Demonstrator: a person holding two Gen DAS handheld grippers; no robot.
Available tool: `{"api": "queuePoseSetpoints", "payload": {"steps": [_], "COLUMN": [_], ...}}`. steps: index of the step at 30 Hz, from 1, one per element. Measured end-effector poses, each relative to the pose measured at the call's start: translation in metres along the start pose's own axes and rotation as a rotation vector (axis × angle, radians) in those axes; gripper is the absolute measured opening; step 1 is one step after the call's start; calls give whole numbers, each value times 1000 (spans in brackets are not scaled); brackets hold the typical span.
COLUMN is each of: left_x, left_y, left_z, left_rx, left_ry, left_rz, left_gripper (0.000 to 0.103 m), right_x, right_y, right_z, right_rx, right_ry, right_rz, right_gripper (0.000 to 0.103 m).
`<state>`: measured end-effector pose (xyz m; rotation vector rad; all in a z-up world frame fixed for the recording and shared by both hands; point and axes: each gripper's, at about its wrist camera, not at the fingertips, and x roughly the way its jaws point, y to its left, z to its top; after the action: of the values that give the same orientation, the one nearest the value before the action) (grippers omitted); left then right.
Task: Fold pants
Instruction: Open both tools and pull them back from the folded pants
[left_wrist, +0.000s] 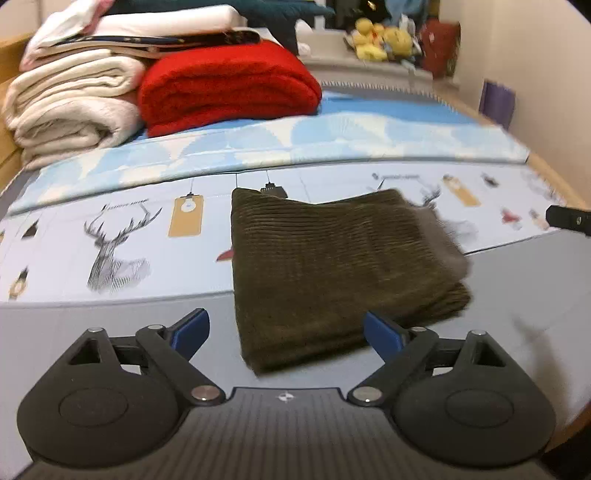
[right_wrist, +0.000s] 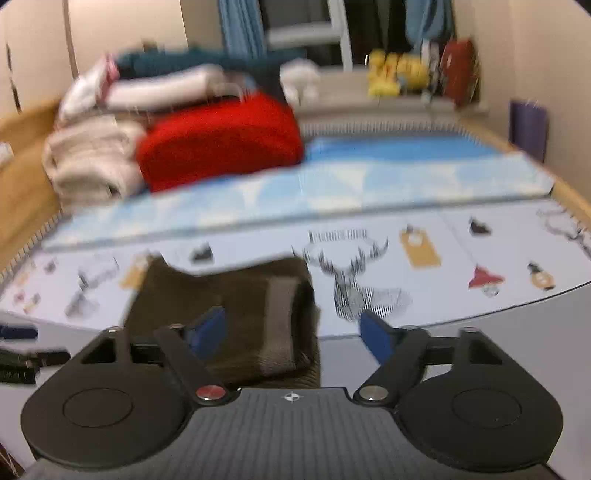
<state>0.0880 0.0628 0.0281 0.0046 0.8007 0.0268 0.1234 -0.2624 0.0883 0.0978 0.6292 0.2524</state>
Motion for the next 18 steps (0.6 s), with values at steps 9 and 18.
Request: {"api": "queuePoseSetpoints", "payload": {"steps": [9, 18], "left_x": [-57, -41], "left_y": [-29, -35], "left_z": [-43, -39], "left_rx": [-53, -90], "left_ry": [-217, -166], "left_rz": [9, 75], "left_gripper": [94, 94], "right_x": [-65, -48], "right_y": [34, 61], "right_z": [-46, -53], "right_rx": [41, -56], "right_ry": [-168, -87], "right_rz": [1, -97], "right_gripper": [94, 94]}}
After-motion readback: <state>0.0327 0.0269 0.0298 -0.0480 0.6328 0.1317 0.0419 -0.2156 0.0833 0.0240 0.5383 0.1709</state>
